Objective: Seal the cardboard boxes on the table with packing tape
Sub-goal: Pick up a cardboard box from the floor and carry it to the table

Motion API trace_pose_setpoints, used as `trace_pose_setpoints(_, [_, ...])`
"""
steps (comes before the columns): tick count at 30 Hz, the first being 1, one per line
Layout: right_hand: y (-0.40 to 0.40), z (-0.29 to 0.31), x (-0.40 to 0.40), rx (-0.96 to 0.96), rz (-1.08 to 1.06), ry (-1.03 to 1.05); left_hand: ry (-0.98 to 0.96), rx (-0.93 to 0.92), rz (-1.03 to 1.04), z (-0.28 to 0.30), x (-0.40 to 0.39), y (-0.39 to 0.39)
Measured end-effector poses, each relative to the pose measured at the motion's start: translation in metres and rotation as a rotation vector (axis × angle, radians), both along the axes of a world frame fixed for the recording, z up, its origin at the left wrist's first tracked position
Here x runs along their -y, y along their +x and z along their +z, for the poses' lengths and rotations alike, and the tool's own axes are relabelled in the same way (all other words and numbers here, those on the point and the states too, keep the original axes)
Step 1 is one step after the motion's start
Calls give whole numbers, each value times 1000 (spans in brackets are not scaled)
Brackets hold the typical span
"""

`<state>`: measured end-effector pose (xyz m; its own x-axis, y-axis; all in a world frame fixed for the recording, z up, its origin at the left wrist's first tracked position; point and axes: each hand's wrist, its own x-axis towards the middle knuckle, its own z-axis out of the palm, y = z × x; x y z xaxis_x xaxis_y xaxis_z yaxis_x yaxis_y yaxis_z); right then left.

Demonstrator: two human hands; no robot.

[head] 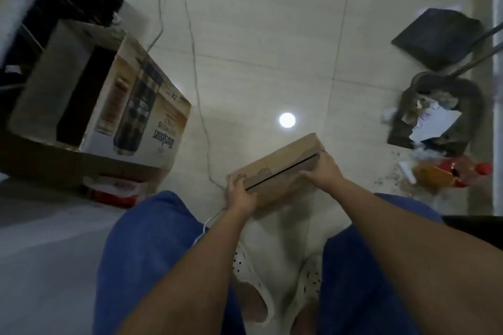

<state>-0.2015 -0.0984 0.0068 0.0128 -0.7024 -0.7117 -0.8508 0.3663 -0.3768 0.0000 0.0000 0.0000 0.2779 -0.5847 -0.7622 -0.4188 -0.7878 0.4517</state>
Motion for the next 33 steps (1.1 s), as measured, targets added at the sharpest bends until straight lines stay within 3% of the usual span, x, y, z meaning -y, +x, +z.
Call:
trace_pose_setpoints(6, [-4, -70, 5, -122, -208, -2, 126, 56, 201, -62, 5, -4])
trace_pose_setpoints(15, [-14, -101, 3, -95, -302, -128, -29, 66, 304, -90, 10, -11])
trace_pose_setpoints(25, [8, -78, 22, -87, -461, -249, -148, 78, 492, -74, 52, 12])
trace_pose_setpoints(33, [36, 12, 24, -81, -557, -222, -244, 89, 494, 24, 76, 43])
